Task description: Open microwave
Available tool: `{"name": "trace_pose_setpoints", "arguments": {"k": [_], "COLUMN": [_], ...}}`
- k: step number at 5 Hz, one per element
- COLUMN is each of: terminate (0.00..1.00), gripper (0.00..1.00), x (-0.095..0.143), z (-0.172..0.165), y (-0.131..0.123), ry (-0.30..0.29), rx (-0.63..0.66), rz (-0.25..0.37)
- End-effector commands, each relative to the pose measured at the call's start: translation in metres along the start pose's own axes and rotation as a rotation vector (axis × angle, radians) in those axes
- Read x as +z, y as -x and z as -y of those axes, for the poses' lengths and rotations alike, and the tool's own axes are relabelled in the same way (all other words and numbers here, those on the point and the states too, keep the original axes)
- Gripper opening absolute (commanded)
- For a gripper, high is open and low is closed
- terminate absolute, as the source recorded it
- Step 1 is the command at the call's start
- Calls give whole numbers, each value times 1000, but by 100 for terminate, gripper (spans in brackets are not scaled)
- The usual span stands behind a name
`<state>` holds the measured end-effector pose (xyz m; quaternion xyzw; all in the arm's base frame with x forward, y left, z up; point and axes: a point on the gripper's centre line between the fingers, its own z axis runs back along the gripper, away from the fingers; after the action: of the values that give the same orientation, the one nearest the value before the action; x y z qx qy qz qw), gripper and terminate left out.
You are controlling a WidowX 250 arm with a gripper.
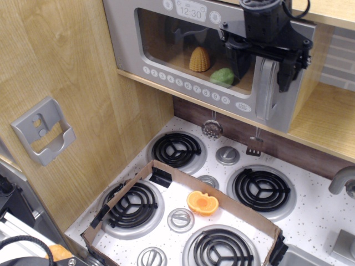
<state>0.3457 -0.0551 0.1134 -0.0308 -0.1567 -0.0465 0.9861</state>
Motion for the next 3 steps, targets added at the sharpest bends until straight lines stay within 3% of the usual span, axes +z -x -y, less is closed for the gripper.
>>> {"name": "trace_pose_setpoints", "arguments": {"k": [1,3], "terminate": [0,0], "gripper": [0,0], "x": [10,10], "z": [-2,-2], "y": [-10,3], "ry": [-6,-24], "rx": [-1,34], "rz": [49,60]}}
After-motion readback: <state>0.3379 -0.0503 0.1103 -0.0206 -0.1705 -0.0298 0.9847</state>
